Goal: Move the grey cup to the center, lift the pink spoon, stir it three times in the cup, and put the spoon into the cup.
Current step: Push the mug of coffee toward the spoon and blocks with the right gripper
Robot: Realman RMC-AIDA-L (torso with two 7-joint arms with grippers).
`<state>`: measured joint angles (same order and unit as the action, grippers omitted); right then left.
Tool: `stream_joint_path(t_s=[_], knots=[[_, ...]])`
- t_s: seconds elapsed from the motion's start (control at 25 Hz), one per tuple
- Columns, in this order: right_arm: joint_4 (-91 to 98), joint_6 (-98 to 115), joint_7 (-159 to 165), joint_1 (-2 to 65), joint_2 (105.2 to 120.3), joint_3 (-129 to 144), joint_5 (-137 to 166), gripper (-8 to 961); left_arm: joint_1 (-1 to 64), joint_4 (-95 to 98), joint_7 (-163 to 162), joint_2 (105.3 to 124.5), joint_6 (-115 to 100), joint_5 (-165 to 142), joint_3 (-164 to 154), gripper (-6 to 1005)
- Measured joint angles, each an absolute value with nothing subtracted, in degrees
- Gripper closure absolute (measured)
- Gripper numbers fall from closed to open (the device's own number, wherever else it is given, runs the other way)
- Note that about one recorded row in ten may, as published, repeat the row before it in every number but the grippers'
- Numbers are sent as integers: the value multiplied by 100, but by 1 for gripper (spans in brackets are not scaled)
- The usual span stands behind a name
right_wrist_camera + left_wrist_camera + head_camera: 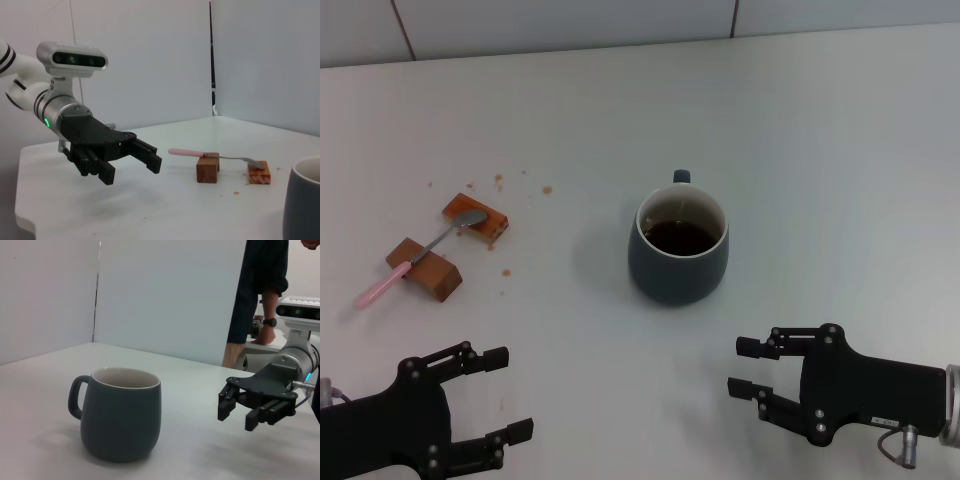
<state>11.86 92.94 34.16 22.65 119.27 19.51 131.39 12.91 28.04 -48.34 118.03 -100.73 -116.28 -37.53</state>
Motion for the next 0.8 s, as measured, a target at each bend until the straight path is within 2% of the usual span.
stream_joint_path(t_s=[0.16,0.28,0.48,0.68,0.8], knots=[[1186,9342,3364,2269,11927,1894,13113,359,1294,2811,-4834,11803,-10079,-11628,-3753,206],[1157,9596,2974,2172,11927,1677,12814,604,1298,2813,-4834,11803,-10081,-11628,-3753,207],[715,9813,1903,1815,11928,1025,11556,826,1300,2813,-4834,11803,-10088,-11628,-3753,208],[123,9102,997,1809,11943,602,10607,905,1319,2813,-4834,11803,-10079,-11628,-3752,209],[51,8663,968,1967,11943,611,10571,905,1320,2812,-4834,11803,-10079,-11628,-3750,209]])
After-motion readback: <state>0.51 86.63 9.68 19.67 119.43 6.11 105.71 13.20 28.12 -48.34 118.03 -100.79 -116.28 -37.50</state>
